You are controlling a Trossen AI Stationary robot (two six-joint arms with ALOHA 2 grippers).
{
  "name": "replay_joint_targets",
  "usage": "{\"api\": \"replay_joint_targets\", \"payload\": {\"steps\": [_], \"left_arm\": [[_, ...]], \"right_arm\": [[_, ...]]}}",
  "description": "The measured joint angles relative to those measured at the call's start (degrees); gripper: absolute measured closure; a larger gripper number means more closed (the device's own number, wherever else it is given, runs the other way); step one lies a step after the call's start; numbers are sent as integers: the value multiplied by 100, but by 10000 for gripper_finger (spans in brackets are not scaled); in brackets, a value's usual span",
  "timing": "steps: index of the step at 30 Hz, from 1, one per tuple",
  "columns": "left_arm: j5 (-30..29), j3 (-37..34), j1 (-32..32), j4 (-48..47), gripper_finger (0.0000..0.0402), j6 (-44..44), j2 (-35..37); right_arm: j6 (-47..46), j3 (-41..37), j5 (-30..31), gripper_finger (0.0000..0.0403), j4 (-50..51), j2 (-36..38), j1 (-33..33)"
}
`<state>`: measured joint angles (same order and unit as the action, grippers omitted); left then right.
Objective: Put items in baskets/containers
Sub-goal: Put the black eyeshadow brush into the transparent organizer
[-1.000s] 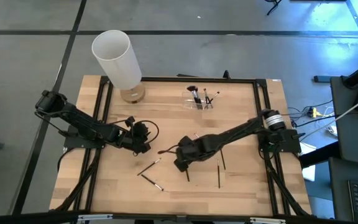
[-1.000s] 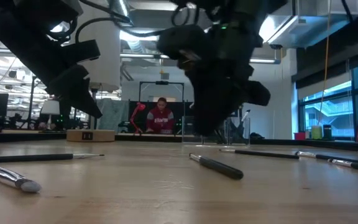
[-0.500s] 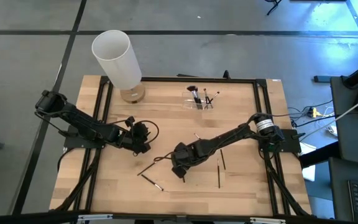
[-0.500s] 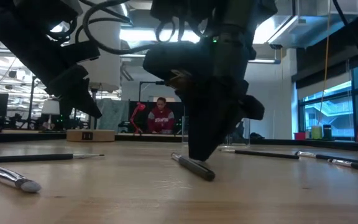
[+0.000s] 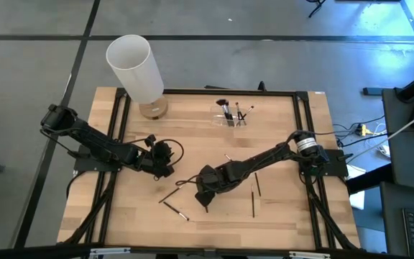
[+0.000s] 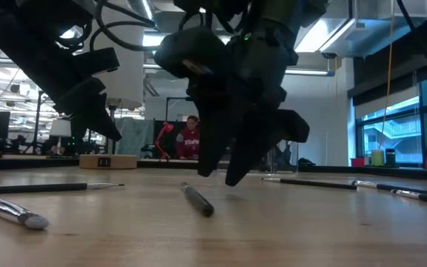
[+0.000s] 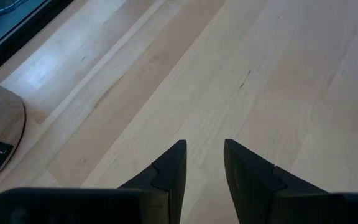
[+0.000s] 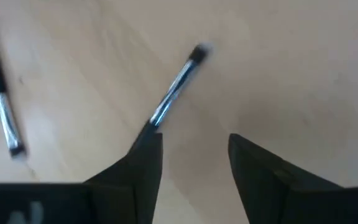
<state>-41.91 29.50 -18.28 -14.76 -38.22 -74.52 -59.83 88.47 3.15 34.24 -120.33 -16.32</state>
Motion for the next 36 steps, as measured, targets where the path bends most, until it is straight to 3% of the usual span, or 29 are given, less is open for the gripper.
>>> {"api": "replay_joint_targets", "payload": {"steps": [11, 19, 30, 36], "left_arm": [[-37, 0, 0, 2, 300, -2, 0], [-39, -2, 0, 11, 300, -2, 0], [-37, -2, 2, 2, 300, 0, 0], [345, -2, 0, -20, 300, 169, 0]], "right_arm": [[51, -2, 332, 234, -635, -60, 4], [211, 232, 285, 234, -1203, -496, 9], [1036, 1782, 555, 235, 497, -1385, 7], [1798, 2167, 750, 235, 1167, -1433, -32]]}}
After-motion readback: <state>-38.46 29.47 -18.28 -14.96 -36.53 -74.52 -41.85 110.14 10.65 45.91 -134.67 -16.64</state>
